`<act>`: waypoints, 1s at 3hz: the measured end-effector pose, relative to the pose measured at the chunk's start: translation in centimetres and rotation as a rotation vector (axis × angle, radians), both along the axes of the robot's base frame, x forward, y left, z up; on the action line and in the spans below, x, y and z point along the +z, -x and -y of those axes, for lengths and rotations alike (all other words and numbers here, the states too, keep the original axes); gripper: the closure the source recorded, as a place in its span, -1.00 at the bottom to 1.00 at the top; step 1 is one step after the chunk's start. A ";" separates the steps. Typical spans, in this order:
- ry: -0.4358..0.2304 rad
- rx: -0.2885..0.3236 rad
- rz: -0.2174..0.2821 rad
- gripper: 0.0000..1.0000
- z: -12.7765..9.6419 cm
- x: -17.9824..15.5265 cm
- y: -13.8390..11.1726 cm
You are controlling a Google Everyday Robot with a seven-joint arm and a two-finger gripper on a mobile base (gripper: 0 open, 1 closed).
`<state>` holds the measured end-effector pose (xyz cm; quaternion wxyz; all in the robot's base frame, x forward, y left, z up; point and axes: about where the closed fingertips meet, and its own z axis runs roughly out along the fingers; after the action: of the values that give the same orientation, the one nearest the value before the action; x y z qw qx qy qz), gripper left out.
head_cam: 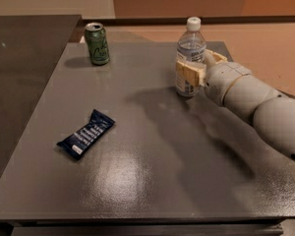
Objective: Place blue plastic bottle upright
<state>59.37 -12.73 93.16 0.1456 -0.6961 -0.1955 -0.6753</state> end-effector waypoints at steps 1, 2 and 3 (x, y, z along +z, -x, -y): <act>-0.018 -0.017 -0.005 0.63 0.4 -0.3 -0.1; -0.041 -0.024 0.004 0.16 0.6 -0.5 -0.1; -0.055 -0.026 0.013 -0.28 0.8 -0.7 -0.1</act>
Offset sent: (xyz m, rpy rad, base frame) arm 0.0009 -0.0127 -0.0081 0.0707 -0.0166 -0.0371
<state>59.45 -13.53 92.47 0.1544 -0.6900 -0.1687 -0.6868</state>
